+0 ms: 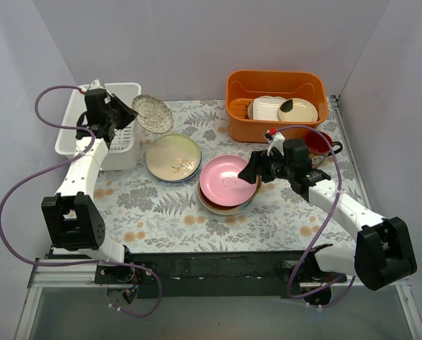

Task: Place the plates into the plastic bin on the countertop
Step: Place the plate in the plastic bin.

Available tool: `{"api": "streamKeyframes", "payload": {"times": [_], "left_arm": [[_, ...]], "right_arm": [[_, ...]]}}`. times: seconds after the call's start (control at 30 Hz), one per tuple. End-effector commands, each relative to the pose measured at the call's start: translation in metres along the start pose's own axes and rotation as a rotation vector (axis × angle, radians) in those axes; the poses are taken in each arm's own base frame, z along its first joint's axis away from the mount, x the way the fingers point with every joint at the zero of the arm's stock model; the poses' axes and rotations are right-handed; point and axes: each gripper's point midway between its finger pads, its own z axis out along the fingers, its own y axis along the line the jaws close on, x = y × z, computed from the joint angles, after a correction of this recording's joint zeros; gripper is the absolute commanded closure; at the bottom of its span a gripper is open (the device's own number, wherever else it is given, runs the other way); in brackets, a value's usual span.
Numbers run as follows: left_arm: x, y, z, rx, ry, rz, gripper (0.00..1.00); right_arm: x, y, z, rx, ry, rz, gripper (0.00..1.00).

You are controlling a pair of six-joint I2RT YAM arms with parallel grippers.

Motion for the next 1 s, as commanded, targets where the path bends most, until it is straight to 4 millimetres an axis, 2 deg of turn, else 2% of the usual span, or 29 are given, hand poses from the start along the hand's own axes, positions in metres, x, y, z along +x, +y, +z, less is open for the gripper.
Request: {"api": "streamKeyframes", "payload": {"times": [0.0, 0.27, 0.43, 0.83, 0.97], "left_arm": [[-0.044, 0.002, -0.009, -0.003, -0.099, -0.077, 1.0], [-0.074, 0.038, -0.004, -0.064, -0.145, -0.145, 1.0], [-0.081, 0.059, -0.002, -0.096, -0.154, -0.188, 1.0], [-0.107, 0.114, -0.018, -0.202, -0.242, -0.257, 1.0], [-0.109, 0.127, -0.022, -0.232, -0.258, -0.269, 1.0]], "right_arm": [[-0.023, 0.006, -0.001, -0.008, -0.045, -0.043, 0.12], [-0.02, 0.005, 0.002, -0.013, -0.03, -0.043, 0.11], [-0.024, 0.007, -0.001, -0.018, -0.047, -0.05, 0.12], [-0.022, 0.014, 0.003, -0.068, -0.043, -0.03, 0.12], [-0.022, 0.014, 0.003, -0.07, -0.04, -0.03, 0.12]]}}
